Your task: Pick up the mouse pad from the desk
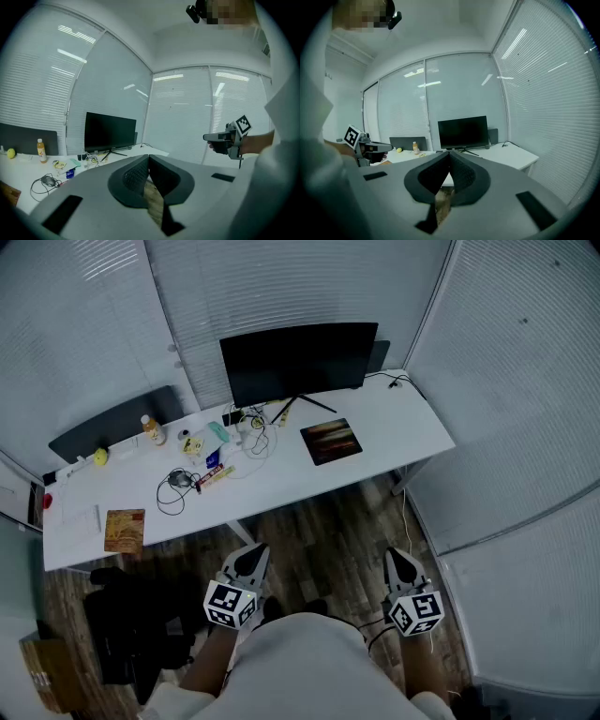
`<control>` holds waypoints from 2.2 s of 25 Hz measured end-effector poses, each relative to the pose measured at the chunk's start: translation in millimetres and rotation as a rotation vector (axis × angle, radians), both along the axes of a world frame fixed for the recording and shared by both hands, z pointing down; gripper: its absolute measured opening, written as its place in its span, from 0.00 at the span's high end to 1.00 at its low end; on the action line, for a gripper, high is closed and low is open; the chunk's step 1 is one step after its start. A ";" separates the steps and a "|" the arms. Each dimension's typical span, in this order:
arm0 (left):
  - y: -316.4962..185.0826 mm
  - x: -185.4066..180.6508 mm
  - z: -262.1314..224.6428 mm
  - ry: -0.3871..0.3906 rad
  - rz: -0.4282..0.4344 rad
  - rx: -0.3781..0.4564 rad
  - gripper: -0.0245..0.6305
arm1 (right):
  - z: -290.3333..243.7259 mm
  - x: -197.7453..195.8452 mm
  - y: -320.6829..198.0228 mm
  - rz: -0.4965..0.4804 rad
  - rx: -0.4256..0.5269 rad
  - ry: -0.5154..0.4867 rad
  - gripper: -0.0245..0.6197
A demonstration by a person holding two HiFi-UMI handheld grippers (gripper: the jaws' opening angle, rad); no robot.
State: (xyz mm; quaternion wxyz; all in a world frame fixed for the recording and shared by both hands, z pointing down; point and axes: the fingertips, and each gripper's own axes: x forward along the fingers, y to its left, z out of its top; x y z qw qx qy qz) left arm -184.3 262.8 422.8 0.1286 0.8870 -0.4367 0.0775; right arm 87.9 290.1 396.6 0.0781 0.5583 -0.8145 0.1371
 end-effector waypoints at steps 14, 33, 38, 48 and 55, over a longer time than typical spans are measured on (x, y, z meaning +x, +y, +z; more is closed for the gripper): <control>-2.0 12.1 3.9 -0.008 -0.014 -0.011 0.93 | -1.4 8.3 -6.6 -0.033 0.010 0.000 0.92; -7.0 56.3 8.9 -0.047 -0.088 -0.009 0.93 | 19.7 54.0 -24.3 -0.125 -0.040 0.001 0.92; -9.7 64.8 11.5 -0.050 -0.098 -0.011 0.93 | 24.4 64.3 -30.2 -0.128 -0.052 0.003 0.92; -34.8 68.0 18.3 -0.035 -0.095 -0.024 0.93 | 32.9 59.7 -54.6 -0.134 -0.069 0.014 0.92; -72.8 58.6 28.3 -0.033 -0.074 -0.050 0.93 | 40.1 51.1 -90.2 -0.110 -0.093 0.021 0.92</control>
